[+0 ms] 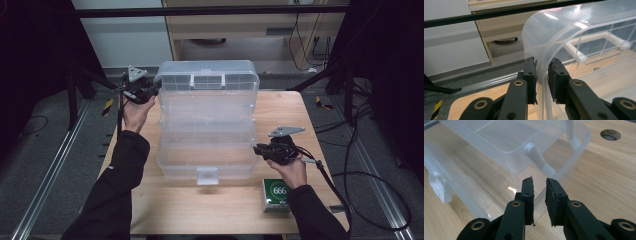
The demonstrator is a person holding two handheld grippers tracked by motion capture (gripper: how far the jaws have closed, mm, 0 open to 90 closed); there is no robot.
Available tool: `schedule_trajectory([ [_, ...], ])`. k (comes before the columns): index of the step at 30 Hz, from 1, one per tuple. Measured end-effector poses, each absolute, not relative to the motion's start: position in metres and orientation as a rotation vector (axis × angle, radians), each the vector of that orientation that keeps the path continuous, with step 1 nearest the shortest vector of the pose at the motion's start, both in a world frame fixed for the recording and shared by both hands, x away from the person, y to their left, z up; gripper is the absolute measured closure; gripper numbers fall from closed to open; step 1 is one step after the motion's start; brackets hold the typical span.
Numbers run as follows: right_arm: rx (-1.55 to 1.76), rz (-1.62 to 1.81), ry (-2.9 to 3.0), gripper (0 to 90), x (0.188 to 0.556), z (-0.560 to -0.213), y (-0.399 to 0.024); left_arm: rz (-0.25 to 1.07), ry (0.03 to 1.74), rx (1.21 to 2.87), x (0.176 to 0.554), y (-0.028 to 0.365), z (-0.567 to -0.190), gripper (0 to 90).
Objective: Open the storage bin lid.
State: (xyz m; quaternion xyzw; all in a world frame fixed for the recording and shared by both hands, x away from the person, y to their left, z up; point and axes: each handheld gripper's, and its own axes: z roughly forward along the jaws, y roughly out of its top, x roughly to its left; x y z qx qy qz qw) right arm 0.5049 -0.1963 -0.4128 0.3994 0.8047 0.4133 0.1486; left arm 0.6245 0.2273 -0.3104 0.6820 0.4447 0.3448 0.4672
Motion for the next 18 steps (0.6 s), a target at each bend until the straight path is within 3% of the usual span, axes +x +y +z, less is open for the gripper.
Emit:
schedule_trajectory([
  [18, 1.157, 1.186, 2.310, 76.7, 0.505, -0.413, -0.195, 0.827, 1.110, 1.665, 0.643, 0.227, -0.314, 77.9],
])
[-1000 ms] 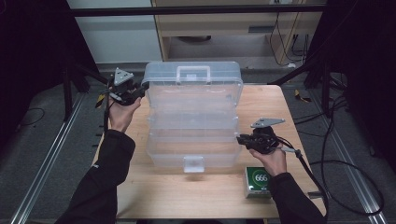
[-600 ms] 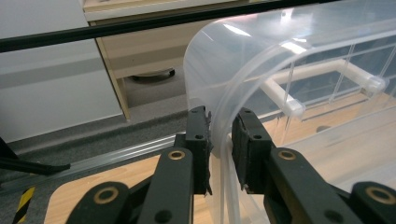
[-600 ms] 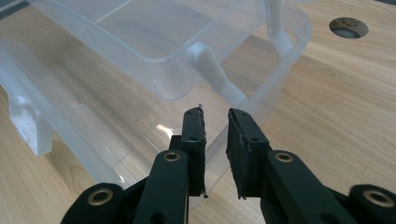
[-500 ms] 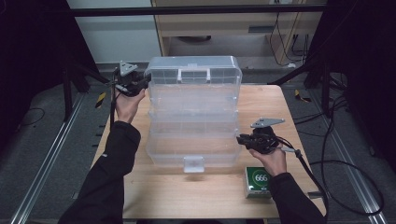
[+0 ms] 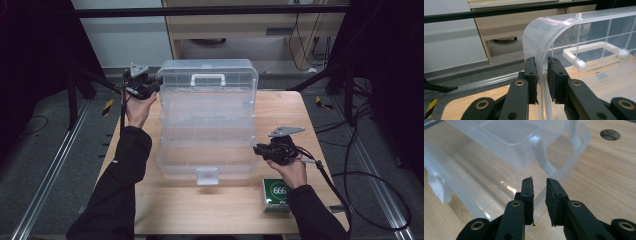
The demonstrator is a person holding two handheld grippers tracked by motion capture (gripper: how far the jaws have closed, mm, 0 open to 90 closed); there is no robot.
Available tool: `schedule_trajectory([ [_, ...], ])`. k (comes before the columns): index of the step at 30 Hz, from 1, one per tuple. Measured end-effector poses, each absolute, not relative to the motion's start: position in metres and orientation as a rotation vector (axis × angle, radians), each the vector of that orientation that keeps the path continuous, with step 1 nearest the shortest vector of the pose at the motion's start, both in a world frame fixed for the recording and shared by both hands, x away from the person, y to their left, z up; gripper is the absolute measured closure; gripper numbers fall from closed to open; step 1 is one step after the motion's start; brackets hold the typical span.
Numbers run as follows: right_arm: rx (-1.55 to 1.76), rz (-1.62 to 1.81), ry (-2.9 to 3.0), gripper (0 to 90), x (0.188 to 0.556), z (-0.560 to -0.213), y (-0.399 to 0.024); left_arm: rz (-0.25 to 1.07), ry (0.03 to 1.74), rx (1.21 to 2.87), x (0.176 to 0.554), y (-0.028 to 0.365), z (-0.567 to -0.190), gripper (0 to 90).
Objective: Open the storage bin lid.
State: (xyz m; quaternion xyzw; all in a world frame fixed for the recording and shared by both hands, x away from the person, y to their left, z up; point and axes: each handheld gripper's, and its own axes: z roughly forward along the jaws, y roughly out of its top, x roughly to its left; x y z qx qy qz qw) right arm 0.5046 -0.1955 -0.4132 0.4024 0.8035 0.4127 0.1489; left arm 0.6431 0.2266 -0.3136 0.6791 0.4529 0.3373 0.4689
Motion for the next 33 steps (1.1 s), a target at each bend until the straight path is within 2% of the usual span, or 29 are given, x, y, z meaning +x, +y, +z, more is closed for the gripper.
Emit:
schedule_trajectory([
  [12, 1.163, 1.181, 2.317, 76.7, 0.505, -0.413, -0.195, 0.791, 1.129, 1.638, 0.639, 0.236, -0.317, 71.3],
  [23, 1.160, 1.159, 2.316, 76.6, 0.505, -0.412, -0.193, 0.734, 1.132, 1.673, 0.577, 0.281, -0.333, 63.9],
  [26, 1.164, 1.157, 2.312, 76.6, 0.505, -0.412, -0.192, 0.690, 1.116, 1.707, 0.553, 0.286, -0.345, 60.8],
  [33, 1.171, 1.157, 2.310, 76.6, 0.504, -0.412, -0.192, 0.659, 1.081, 1.800, 0.528, 0.280, -0.359, 58.5],
])
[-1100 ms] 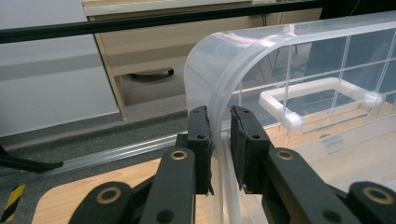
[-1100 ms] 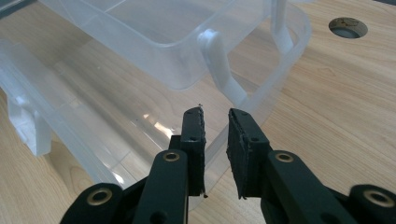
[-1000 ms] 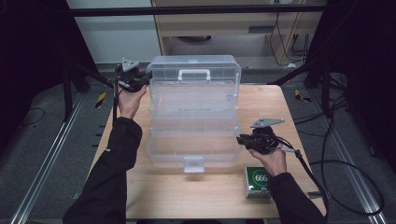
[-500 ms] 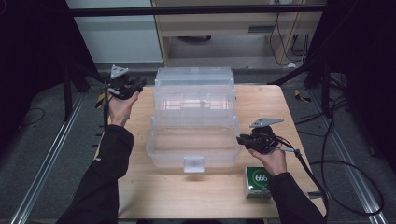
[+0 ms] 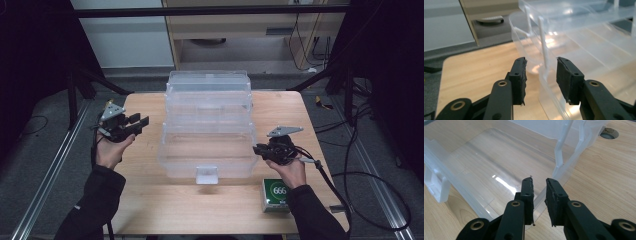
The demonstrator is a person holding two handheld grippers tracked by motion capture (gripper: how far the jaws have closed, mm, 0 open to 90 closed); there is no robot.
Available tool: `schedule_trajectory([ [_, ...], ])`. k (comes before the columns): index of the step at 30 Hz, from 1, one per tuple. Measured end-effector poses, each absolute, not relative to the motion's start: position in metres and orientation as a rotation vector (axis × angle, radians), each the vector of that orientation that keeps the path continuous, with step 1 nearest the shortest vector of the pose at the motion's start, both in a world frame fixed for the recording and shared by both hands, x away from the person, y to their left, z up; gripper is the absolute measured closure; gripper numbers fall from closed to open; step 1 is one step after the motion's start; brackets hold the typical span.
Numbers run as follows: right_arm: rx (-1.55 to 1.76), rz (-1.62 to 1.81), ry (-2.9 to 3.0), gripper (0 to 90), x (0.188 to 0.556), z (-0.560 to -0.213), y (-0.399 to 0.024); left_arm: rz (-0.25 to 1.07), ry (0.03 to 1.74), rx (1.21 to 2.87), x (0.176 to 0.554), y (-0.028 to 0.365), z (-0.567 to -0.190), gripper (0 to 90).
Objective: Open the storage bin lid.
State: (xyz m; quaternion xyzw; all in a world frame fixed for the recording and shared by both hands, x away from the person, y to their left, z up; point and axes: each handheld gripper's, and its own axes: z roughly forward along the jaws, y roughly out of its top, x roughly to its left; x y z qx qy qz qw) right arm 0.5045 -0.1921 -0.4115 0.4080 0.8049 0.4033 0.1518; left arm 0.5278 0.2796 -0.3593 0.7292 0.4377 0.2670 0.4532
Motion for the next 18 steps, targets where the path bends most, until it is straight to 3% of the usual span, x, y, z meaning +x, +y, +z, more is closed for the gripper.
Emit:
schedule_trajectory([
  [8, 1.185, 1.152, 2.303, 76.2, 0.504, -0.411, -0.192, 0.606, 1.066, 1.971, 0.511, 0.267, -0.394, 55.1],
  [18, 1.185, 1.121, 2.290, 72.6, 0.506, -0.413, -0.188, 0.550, 1.061, 2.034, 0.507, 0.255, -0.413, 56.4],
])
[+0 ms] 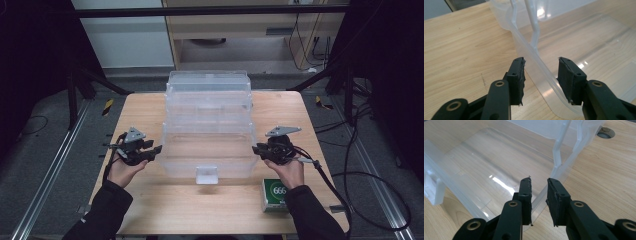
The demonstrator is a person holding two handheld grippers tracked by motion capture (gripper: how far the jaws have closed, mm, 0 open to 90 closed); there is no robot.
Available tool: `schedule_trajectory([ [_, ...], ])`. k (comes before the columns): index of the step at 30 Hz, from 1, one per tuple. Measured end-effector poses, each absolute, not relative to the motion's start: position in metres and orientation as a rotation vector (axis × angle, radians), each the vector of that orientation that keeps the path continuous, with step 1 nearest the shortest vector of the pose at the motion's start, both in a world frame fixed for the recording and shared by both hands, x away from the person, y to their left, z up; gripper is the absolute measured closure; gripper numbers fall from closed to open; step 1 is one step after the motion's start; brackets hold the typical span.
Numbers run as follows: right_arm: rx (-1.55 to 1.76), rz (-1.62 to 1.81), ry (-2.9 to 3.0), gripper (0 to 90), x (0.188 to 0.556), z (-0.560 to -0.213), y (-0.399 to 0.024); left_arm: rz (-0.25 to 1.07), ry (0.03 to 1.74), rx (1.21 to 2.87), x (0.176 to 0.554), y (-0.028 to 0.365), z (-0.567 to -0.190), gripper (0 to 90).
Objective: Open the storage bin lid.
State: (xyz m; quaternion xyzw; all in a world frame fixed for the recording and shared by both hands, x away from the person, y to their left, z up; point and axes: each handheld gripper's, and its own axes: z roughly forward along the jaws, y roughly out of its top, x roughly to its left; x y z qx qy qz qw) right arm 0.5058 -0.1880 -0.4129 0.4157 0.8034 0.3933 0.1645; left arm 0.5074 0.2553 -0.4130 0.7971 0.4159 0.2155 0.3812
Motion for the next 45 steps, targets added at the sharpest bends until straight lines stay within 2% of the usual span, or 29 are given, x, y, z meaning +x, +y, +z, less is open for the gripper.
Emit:
schedule_trajectory([
  [6, 1.206, 1.113, 2.284, 71.4, 0.507, -0.413, -0.186, 0.505, 1.047, 2.058, 0.506, 0.248, -0.420, 62.0],
  [13, 1.202, 1.101, 2.286, 71.6, 0.507, -0.413, -0.186, 0.480, 1.073, 2.028, 0.503, 0.249, -0.420, 63.7],
  [27, 1.198, 1.084, 2.310, 73.5, 0.506, -0.410, -0.189, 0.495, 1.071, 2.016, 0.489, 0.245, -0.419, 64.7],
  [31, 1.204, 1.087, 2.307, 73.5, 0.506, -0.410, -0.189, 0.546, 1.028, 2.055, 0.488, 0.243, -0.417, 66.7],
  [35, 1.198, 1.089, 2.308, 73.3, 0.507, -0.410, -0.190, 0.561, 1.024, 2.055, 0.489, 0.244, -0.417, 62.0],
  [45, 1.117, 1.159, 2.261, 60.5, 0.500, -0.393, -0.203, 0.608, 1.044, 1.997, 0.481, 0.267, -0.401, 53.8],
])
